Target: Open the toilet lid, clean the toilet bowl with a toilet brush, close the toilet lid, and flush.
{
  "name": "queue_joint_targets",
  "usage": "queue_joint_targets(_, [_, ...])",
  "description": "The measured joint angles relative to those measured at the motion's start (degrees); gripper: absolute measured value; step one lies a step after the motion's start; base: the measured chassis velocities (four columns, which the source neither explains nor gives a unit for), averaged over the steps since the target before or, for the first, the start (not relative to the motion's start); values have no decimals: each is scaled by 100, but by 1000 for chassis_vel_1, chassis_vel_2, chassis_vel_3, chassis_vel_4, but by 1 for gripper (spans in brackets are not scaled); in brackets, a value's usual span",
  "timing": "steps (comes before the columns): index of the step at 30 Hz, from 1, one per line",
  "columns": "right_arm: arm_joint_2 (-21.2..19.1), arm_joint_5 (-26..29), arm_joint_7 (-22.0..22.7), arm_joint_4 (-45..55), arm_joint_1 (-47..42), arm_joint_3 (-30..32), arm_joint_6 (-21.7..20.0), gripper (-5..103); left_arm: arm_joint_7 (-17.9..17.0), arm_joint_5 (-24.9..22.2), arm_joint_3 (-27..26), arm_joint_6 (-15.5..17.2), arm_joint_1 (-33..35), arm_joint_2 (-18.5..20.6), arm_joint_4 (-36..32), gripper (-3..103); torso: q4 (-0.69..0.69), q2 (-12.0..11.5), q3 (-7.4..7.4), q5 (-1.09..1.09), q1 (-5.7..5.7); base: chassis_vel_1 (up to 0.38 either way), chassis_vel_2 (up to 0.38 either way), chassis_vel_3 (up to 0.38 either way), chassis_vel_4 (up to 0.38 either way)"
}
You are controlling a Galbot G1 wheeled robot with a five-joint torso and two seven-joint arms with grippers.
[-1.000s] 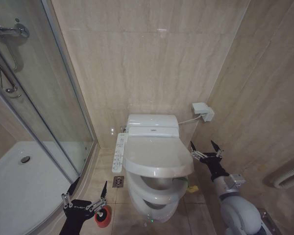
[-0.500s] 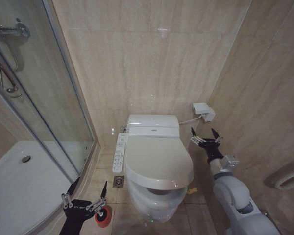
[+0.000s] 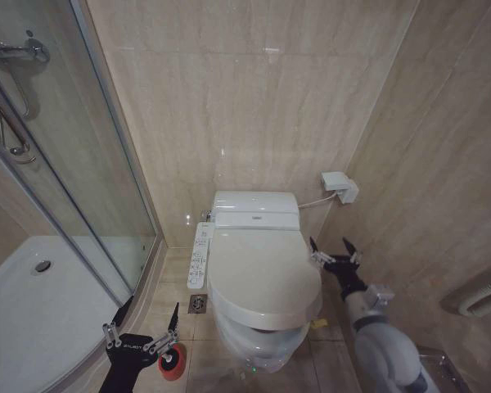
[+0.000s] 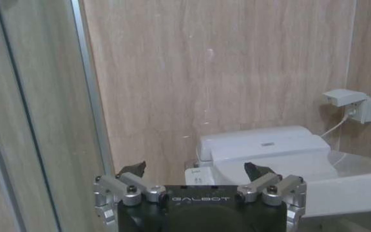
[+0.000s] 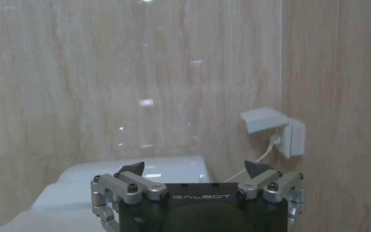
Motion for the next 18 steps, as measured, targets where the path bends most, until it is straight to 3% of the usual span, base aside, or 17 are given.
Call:
queue_joint_targets(12, [1014, -987, -466, -75, -336, 34, 754, 100, 0, 0, 0, 0, 0, -1, 0, 99, 1, -1, 0, -1, -1, 0, 0, 0, 0])
queue_joint_targets(18, [1177, -1322, -503, -188, -443, 71, 963, 100, 0, 0, 0, 0, 0, -1, 0, 99, 0, -1, 0, 0, -1, 0, 0, 0, 0])
